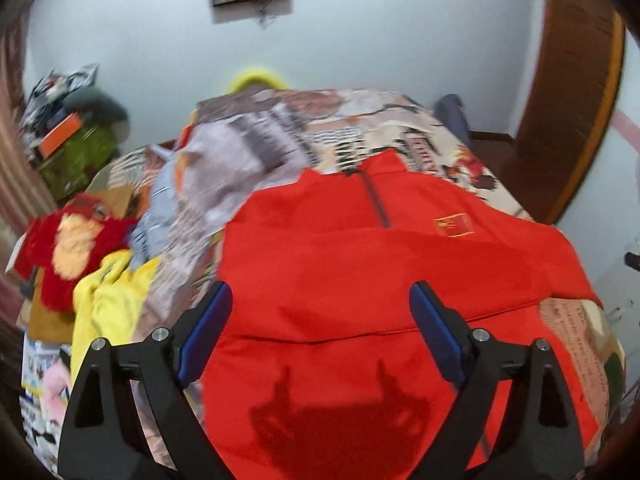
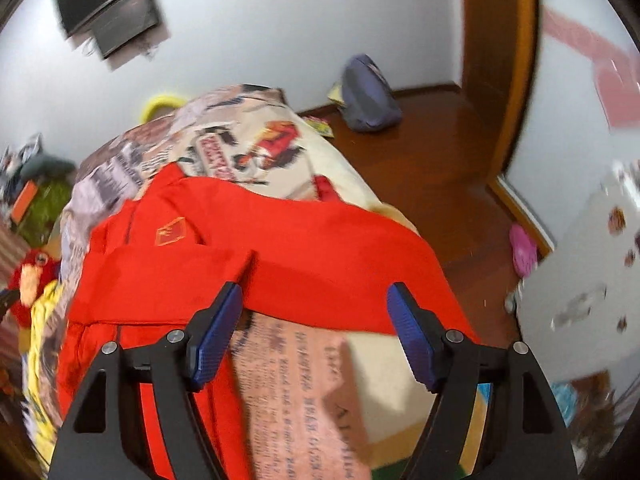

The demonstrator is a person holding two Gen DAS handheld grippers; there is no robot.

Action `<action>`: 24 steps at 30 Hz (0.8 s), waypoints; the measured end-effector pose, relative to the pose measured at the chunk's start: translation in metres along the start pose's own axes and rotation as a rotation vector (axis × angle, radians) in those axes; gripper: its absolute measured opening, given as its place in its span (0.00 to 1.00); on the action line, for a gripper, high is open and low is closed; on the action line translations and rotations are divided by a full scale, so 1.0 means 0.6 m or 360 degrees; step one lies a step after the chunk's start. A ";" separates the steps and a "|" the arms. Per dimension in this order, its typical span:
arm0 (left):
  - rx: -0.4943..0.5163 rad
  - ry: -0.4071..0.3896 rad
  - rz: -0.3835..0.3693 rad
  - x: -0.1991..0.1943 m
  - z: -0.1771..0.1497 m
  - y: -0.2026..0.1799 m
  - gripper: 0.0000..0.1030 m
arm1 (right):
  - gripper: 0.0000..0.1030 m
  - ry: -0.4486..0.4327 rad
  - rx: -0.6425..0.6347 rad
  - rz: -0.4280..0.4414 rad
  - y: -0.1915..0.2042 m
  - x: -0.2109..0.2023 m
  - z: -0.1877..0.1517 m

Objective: Fold large clothes

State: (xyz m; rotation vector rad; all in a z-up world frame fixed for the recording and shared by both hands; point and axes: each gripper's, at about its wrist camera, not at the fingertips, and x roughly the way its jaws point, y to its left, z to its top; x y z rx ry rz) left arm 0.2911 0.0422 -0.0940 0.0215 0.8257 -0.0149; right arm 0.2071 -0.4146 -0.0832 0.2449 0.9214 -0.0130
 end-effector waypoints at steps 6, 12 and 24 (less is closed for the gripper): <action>0.0106 0.0044 -0.0100 0.038 -0.002 -0.086 0.88 | 0.69 0.0209 0.0334 0.0055 -0.103 0.059 -0.035; 0.0112 0.0166 -0.0162 0.097 -0.023 -0.127 0.88 | 0.69 0.0368 0.0715 0.0134 -0.183 0.123 -0.066; 0.0076 0.0291 -0.0144 0.164 -0.049 -0.126 0.88 | 0.66 0.0288 0.1050 0.0102 -0.229 0.194 -0.069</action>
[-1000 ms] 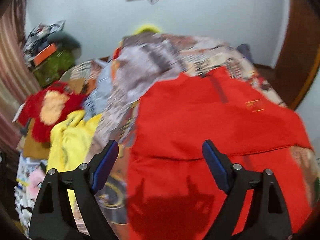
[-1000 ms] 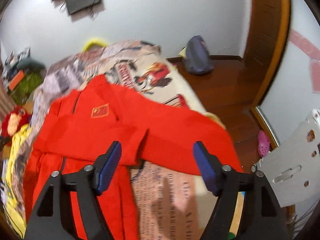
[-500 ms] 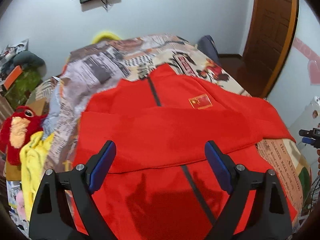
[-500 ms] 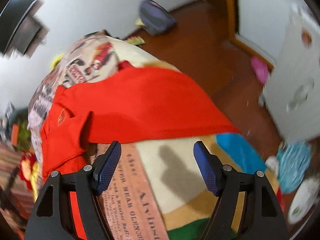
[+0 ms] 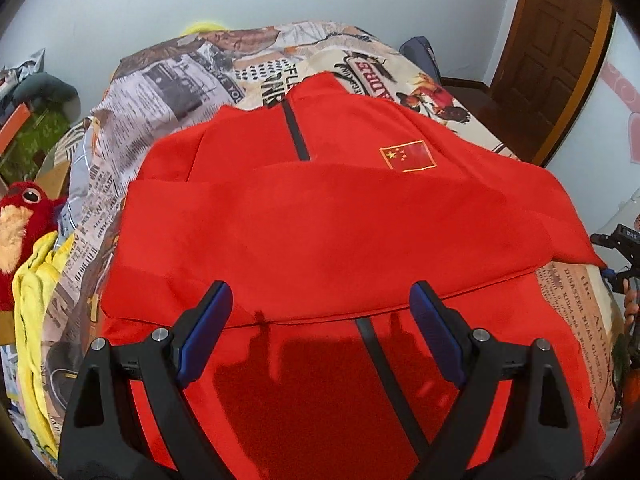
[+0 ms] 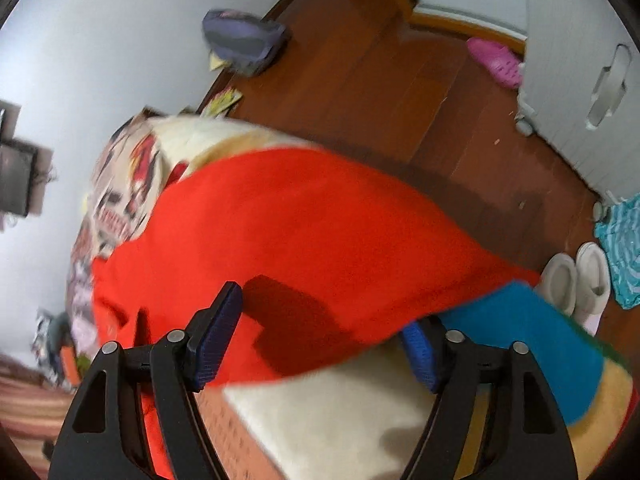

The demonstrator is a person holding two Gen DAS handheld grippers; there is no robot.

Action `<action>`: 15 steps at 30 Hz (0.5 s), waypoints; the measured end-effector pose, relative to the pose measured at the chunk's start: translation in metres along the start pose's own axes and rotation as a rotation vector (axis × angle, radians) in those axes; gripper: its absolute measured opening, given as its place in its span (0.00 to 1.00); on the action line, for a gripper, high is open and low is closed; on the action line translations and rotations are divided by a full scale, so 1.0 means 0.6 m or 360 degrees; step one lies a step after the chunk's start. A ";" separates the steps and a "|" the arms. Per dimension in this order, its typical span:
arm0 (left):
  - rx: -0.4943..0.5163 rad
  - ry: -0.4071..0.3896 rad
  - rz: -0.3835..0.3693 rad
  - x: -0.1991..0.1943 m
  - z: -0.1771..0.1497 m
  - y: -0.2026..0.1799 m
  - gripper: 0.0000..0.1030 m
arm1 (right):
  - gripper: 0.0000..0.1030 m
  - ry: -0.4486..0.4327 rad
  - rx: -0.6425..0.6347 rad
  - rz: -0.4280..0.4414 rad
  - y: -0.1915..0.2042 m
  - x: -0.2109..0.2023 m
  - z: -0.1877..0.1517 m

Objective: Fold large clothes

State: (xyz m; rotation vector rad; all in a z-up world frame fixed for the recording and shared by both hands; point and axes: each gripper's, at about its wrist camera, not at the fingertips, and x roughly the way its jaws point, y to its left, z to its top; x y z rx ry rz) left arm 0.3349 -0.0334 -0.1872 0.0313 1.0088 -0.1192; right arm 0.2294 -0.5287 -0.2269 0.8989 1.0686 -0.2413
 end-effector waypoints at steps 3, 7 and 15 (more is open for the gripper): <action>-0.0014 0.0012 0.0006 0.007 -0.004 0.007 0.88 | 0.52 -0.0087 0.0012 -0.0127 0.003 0.009 0.015; -0.0010 0.0011 0.0022 0.006 -0.010 0.014 0.88 | 0.20 -0.0191 -0.0025 -0.0298 0.014 0.002 0.035; 0.0004 -0.0032 0.0075 -0.013 -0.023 0.037 0.88 | 0.07 -0.0458 -0.0311 -0.0285 0.098 -0.089 0.036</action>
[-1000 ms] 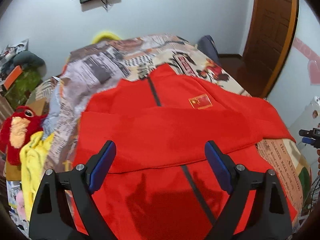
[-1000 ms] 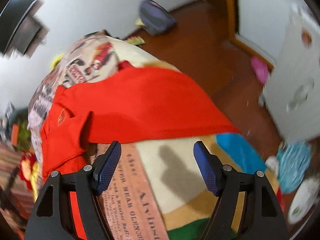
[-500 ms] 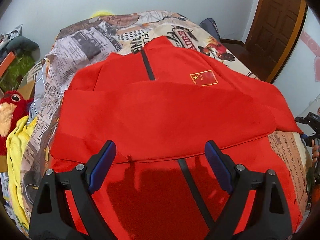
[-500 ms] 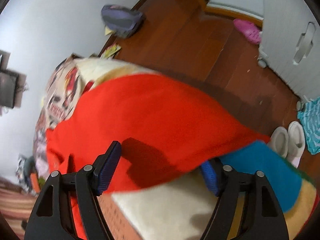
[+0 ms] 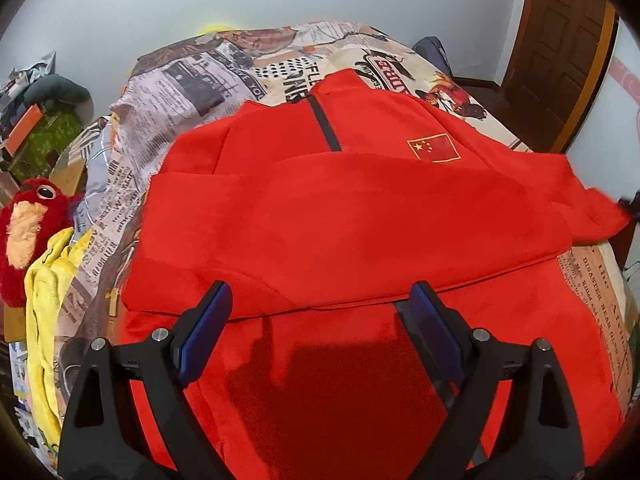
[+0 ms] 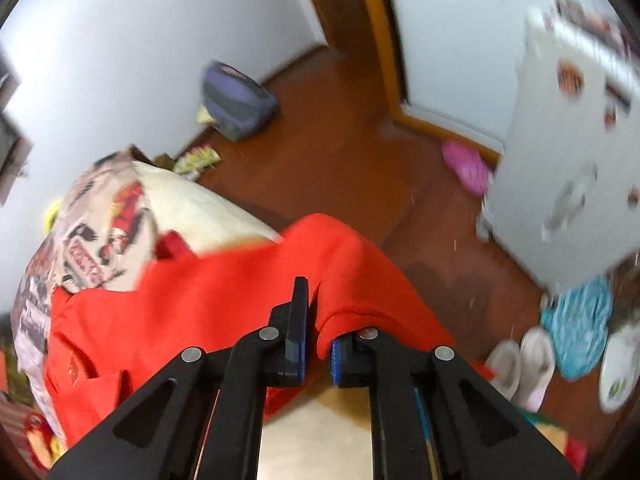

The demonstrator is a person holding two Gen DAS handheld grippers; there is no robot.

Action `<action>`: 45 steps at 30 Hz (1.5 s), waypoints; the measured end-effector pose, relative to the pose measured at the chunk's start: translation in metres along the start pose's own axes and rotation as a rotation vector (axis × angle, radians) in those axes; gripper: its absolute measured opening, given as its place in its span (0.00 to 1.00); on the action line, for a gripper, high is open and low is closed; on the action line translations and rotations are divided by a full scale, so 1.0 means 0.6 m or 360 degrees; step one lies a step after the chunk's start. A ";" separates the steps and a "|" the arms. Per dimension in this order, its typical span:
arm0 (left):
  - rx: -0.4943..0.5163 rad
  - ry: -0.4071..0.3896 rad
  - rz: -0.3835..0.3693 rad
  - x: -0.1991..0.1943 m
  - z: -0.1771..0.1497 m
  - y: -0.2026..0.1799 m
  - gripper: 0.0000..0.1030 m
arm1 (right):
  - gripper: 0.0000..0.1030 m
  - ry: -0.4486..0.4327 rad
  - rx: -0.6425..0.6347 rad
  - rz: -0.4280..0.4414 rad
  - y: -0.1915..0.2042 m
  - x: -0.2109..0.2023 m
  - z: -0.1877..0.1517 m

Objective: Fold large clothes

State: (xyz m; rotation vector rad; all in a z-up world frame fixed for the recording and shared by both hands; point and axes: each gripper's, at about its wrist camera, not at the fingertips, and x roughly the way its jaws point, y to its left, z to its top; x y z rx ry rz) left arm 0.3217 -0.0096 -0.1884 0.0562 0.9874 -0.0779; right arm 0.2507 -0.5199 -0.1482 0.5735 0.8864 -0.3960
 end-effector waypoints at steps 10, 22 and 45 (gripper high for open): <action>-0.0022 -0.0098 -0.0015 -0.041 -0.013 0.032 0.88 | 0.07 -0.0329 -0.0404 0.0304 0.199 -0.163 0.026; -0.0037 -0.0140 0.0019 -0.063 -0.043 0.096 0.88 | 0.07 0.0034 -0.0910 0.0673 0.427 -0.123 -0.136; -0.0053 -0.0066 0.0007 -0.066 -0.059 0.113 0.88 | 0.43 0.0722 -0.1448 0.0496 0.451 -0.051 -0.330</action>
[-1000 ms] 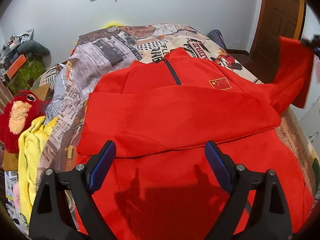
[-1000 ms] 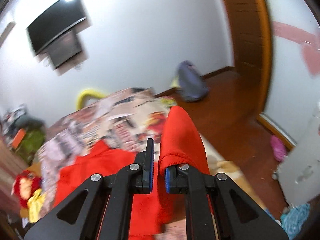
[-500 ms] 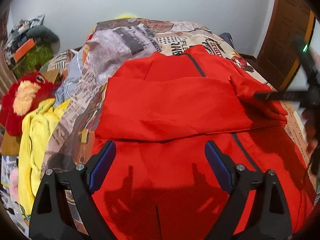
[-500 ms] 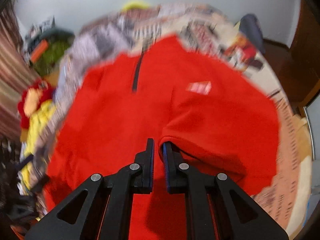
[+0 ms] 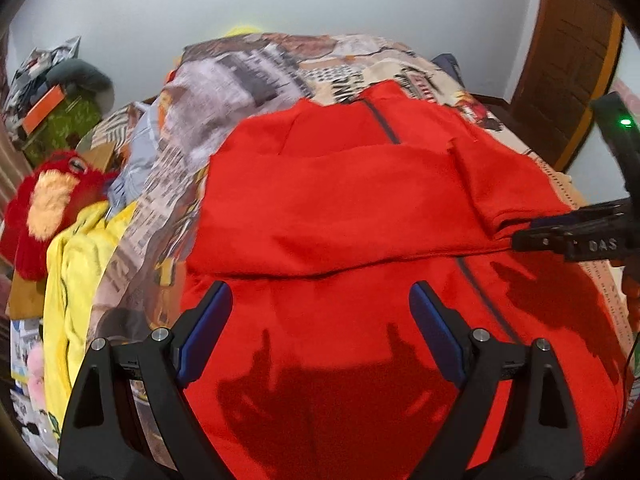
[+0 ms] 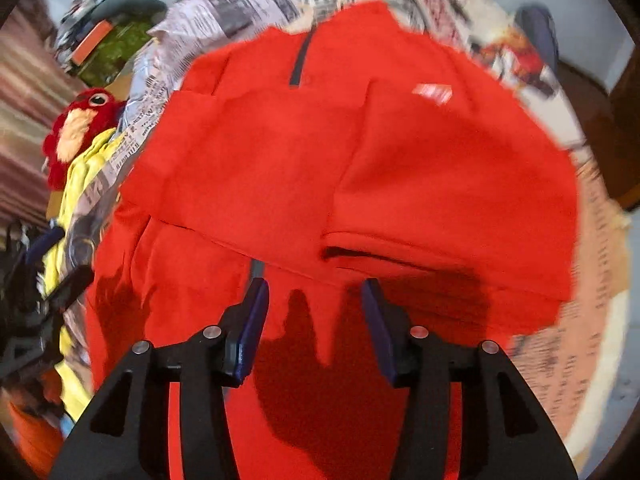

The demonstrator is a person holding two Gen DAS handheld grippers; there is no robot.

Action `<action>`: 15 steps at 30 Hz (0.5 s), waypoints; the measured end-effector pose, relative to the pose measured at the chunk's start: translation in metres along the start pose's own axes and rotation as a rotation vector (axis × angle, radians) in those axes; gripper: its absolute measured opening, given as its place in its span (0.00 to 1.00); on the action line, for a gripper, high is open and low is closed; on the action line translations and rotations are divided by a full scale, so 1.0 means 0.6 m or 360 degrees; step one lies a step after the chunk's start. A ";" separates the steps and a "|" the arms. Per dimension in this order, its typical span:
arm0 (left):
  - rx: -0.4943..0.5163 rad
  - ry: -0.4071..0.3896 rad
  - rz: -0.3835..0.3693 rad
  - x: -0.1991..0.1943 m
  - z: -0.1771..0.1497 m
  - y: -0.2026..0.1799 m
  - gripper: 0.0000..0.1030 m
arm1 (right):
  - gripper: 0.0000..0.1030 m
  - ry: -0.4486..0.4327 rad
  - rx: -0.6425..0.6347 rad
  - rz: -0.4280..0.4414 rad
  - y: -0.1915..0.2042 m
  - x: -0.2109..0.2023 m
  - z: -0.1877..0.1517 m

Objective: Fold large clothes

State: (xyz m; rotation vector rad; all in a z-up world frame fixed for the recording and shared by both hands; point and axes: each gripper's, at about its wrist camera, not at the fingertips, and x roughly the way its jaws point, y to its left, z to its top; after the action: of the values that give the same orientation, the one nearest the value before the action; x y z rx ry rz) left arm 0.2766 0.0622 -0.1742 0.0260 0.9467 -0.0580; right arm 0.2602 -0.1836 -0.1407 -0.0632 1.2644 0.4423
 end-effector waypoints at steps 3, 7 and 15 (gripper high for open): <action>0.0089 -0.0043 -0.0010 -0.011 0.023 -0.043 0.88 | 0.44 -0.0149 -0.0063 -0.0148 -0.022 -0.051 -0.012; 0.0206 -0.0087 -0.0066 -0.021 0.059 -0.109 0.88 | 0.52 -0.0306 -0.0053 -0.0307 -0.065 -0.097 -0.024; 0.0433 -0.0003 -0.0185 0.034 0.106 -0.252 0.88 | 0.54 -0.0398 0.0198 -0.0455 -0.182 -0.124 -0.066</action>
State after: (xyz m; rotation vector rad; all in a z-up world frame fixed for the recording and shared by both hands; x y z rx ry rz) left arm 0.3310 -0.0923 -0.1533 0.2223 0.9321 -0.2944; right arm 0.2458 -0.3161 -0.1053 -0.0792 1.0147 0.1193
